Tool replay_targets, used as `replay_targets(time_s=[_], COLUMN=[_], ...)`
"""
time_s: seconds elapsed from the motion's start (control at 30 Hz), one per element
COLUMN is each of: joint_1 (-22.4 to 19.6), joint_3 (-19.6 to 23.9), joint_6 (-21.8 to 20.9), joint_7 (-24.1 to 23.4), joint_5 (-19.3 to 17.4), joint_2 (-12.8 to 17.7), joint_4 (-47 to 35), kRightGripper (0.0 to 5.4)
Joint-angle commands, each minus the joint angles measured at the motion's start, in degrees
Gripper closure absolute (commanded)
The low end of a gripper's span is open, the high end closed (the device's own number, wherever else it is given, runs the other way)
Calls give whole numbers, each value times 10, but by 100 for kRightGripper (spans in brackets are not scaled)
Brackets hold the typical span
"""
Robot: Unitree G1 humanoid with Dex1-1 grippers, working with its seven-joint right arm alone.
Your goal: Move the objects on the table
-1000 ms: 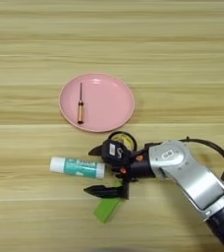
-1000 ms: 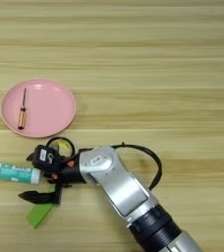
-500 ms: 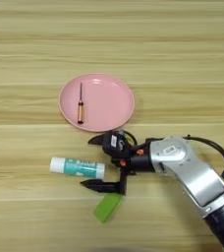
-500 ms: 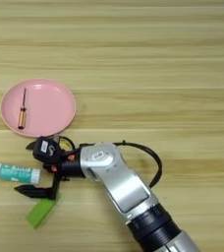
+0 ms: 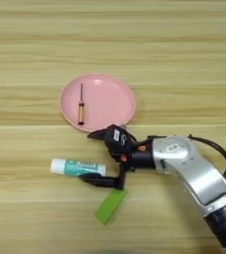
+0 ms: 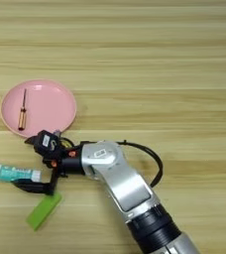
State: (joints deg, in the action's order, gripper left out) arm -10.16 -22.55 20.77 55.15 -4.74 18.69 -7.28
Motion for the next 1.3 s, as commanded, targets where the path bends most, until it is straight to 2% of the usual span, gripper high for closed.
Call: replay_targets(time_s=[0.03,0.73,1.3], joint_1=[-30,-42,-66], joint_3=[24,55,90], joint_6=[-9,-10,-2], joint_7=[-21,-47,-92], joint_5=[-20,-55,-78], joint_2=[-9,-34,-67], joint_4=[-34,-34,-18], kRightGripper=[6,6,6])
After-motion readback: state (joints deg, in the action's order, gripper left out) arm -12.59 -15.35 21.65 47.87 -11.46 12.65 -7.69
